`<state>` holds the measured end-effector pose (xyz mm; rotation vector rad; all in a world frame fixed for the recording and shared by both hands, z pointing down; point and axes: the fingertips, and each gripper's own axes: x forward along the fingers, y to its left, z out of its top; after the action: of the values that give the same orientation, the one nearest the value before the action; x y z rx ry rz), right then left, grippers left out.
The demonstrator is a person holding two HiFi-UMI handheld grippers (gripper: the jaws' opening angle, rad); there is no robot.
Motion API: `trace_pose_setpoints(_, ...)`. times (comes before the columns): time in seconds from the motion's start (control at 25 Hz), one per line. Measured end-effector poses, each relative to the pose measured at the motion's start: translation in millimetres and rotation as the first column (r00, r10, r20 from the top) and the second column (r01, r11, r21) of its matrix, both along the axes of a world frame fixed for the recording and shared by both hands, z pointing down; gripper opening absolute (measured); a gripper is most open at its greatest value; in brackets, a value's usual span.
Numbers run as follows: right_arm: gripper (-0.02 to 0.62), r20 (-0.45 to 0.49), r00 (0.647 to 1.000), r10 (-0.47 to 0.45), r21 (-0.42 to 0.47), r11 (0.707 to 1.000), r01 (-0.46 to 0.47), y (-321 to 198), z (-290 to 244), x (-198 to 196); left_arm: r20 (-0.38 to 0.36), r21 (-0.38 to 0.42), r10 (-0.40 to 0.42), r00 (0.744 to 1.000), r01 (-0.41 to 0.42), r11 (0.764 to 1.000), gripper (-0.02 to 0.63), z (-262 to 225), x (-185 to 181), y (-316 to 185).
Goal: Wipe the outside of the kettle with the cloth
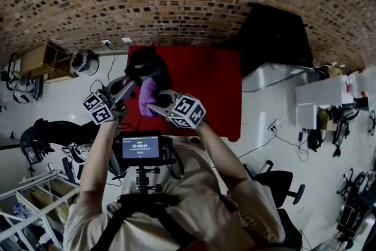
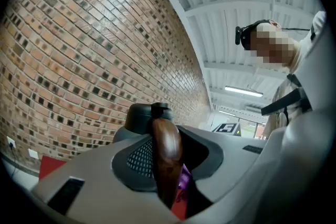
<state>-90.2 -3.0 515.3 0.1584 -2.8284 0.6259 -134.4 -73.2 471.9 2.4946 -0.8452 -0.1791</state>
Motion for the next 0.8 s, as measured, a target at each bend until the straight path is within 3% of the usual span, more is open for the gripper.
trace_pose_setpoints(0.16, 0.092, -0.190, 0.982, 0.016, -0.079, 0.996, -0.032, 9, 87, 13, -0.103, -0.004, -0.012, 0.995, 0.012, 1.000, 0.104, -12, -4, 4)
trace_pose_setpoints(0.32, 0.092, -0.334, 0.936, 0.113, -0.144, 0.975, -0.168, 7, 161, 53, -0.136, 0.018, -0.031, 0.990, 0.034, 0.999, 0.103, -25, -18, 6)
trace_pose_setpoints(0.52, 0.092, -0.254, 0.939, 0.232, -0.207, 0.935, -0.287, -3, 155, 101, 0.011, 0.015, -0.040, 0.999, 0.040, 0.999, 0.101, -2, -24, 9)
trace_pose_setpoints(0.64, 0.092, -0.236, 0.927, 0.293, -0.218, 0.913, -0.344, -4, 153, 125, 0.095, -0.031, -0.073, 0.993, 0.076, 0.997, 0.101, 35, -31, 6)
trace_pose_setpoints(0.8, 0.092, -0.259, 0.902, 0.345, -0.223, 0.887, -0.403, -3, 162, 146, 0.150, -0.101, -0.110, 0.982, 0.126, 0.987, 0.101, 86, -41, -11)
